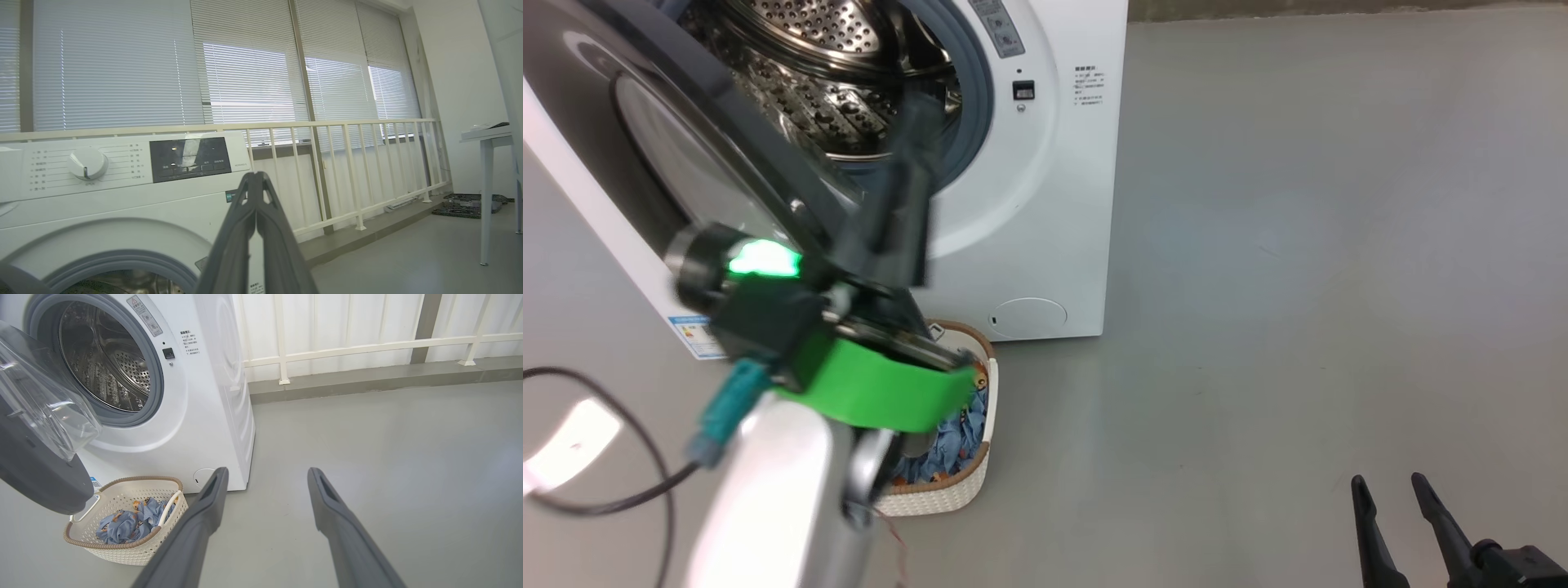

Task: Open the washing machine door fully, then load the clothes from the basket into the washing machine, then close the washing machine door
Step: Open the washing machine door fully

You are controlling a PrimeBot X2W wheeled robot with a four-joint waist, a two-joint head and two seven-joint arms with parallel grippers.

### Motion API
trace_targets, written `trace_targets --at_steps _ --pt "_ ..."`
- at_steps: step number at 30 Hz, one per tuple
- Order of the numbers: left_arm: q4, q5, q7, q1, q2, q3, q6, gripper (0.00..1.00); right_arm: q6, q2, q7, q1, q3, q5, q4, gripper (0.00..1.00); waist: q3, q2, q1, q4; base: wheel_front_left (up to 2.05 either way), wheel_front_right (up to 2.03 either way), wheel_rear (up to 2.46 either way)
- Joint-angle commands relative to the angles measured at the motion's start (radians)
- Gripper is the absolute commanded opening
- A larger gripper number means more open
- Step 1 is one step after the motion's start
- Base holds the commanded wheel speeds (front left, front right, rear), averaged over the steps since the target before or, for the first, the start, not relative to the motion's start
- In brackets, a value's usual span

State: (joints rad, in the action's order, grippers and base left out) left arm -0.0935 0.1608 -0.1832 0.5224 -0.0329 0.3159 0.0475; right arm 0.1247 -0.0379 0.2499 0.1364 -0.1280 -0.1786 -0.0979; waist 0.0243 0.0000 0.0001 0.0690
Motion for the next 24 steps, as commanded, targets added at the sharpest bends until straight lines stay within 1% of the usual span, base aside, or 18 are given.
trace_targets --at_steps 1,4,5,6,7,12,18,24 --pt "-0.014 0.06 0.044 0.009 -0.019 0.02 0.012 0.0 0.006 -0.012 0.012 -0.038 0.03 -0.001 0.02 1.0 0.002 0.0 0.0 -0.005 0.0 0.0 0.0" --pt "0.004 0.15 0.103 -0.018 -0.018 0.11 0.009 0.0 0.006 -0.012 0.012 -0.039 0.038 -0.003 0.017 1.0 0.005 0.0 0.0 -0.013 0.0 0.0 0.0" --pt "0.004 0.15 0.103 -0.018 -0.018 0.11 0.009 0.0 0.006 -0.012 0.012 -0.039 0.038 -0.003 0.017 1.0 0.005 0.0 0.0 -0.013 0.0 0.0 0.0" --pt "0.017 0.182 0.128 -0.032 -0.018 0.161 -0.003 0.0 0.006 -0.012 0.012 -0.038 0.037 -0.006 0.017 1.0 0.009 0.0 0.0 -0.015 0.0 0.0 0.0" --pt "0.026 0.197 0.139 -0.04 -0.018 0.185 -0.008 0.0 0.006 -0.012 0.012 -0.038 0.036 -0.006 0.017 1.0 0.011 0.0 0.0 -0.016 0.0 0.0 0.0" --pt "0.078 0.242 0.172 -0.068 -0.018 0.274 -0.034 0.0 0.006 -0.012 0.012 -0.039 0.034 -0.007 0.017 1.0 0.021 0.0 0.0 -0.014 0.0 0.0 0.0" --pt "0.158 0.243 0.184 -0.086 -0.018 0.3 -0.077 0.0 0.006 -0.012 0.012 -0.039 0.035 -0.01 0.014 1.0 0.021 0.0 0.0 -0.01 0.0 0.0 0.0" --pt "0.221 0.249 0.179 -0.086 -0.038 0.262 -0.11 0.0 0.006 -0.012 0.012 -0.041 0.034 -0.013 0.01 1.0 0.023 0.0 0.0 -0.006 0.0 0.0 0.0"
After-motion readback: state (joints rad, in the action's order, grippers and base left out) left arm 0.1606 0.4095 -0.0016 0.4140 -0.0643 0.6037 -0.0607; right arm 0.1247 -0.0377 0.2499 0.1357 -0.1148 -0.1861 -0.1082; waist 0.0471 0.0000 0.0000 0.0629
